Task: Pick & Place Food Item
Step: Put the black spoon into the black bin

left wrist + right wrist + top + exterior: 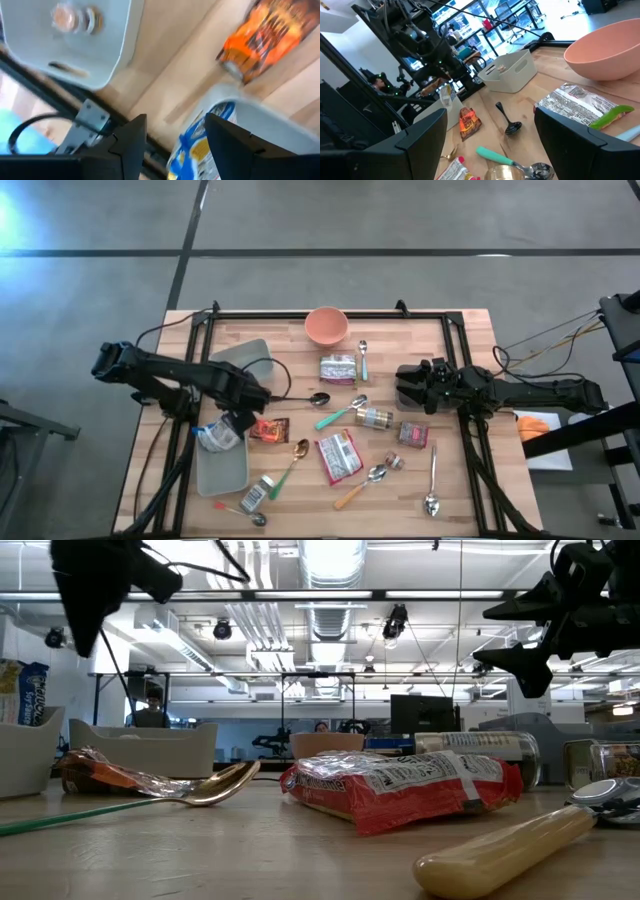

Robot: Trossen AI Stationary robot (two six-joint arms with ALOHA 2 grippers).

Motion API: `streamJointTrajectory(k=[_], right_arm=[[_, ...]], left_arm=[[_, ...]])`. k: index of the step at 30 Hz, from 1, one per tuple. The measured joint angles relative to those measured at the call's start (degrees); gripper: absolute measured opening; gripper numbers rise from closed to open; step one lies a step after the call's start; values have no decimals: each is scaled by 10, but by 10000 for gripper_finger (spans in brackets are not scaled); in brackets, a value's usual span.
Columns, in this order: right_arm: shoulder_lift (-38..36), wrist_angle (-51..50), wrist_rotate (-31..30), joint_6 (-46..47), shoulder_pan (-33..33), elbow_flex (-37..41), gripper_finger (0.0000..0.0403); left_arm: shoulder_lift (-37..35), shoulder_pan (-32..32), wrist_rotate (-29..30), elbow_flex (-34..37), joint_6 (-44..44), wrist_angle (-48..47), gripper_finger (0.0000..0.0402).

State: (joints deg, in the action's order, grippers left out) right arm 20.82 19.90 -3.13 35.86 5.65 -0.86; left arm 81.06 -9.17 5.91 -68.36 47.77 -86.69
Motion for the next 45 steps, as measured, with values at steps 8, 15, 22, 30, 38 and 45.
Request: streamJointTrajectory(k=[8,15,22,30,38,45], right_arm=[[0,0,0,2,0,0,296],[0,0,0,2,0,0,296],[0,0,0,0,0,0,296],[0,1,0,1,0,0,296],[0,0,0,-3,0,0,296],[0,1,0,-5,0,0,296]], left_arm=[[0,6,-3,0,-87,212,204],[14,7,-27,1,-177,333,204],[60,23,29,1,-249,349,204],[131,54,61,0,-360,426,204],[190,98,61,1,-404,456,204],[250,122,66,1,-445,469,204]])
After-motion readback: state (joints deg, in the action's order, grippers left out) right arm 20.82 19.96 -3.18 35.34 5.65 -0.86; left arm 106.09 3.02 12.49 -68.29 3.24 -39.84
